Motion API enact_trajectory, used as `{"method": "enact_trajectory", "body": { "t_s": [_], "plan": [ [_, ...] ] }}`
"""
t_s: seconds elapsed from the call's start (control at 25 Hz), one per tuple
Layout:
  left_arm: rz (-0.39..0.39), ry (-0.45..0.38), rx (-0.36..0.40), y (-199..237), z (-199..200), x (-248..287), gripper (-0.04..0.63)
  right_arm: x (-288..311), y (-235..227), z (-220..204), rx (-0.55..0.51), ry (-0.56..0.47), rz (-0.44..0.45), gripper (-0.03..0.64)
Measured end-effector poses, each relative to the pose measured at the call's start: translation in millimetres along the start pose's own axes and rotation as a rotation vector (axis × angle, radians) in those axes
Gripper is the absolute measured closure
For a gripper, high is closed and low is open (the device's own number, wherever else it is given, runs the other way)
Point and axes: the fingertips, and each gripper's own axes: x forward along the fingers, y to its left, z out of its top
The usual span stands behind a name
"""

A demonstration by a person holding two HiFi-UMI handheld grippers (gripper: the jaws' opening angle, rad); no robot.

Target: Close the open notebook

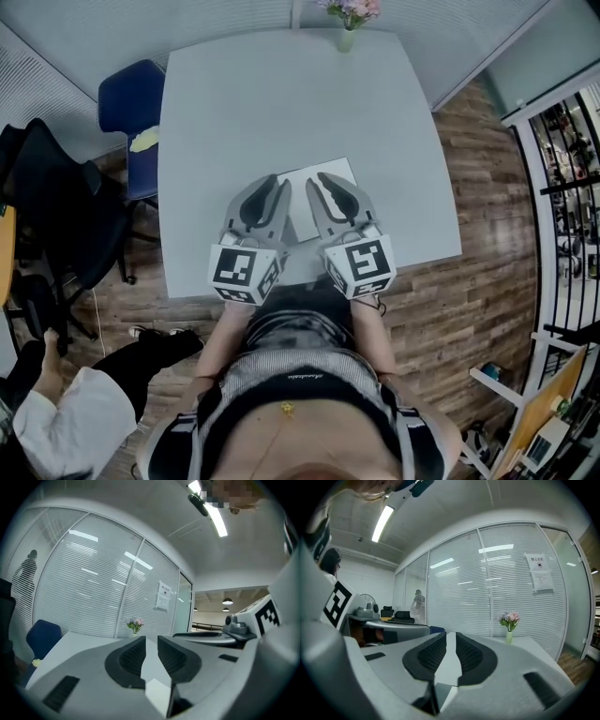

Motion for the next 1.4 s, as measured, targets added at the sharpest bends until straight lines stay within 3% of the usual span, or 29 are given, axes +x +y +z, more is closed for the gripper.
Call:
{"method": "enact_trajectory", "body": {
  "t_s": [0.64, 1.4],
  "plan": [
    [0.043, 0.016, -0.028, 15.1, -13.9, -5.1, 0.526, 5.1, 3.2, -5.5, -0.004, 0.023, 0.027, 0.551],
    [0.090, 0.143, -0.059, 31.6, -72.5, 16.9, 0.526, 11.4, -10.2, -23.4, 0.016, 0.069, 0.054, 0.551]
  ]
}}
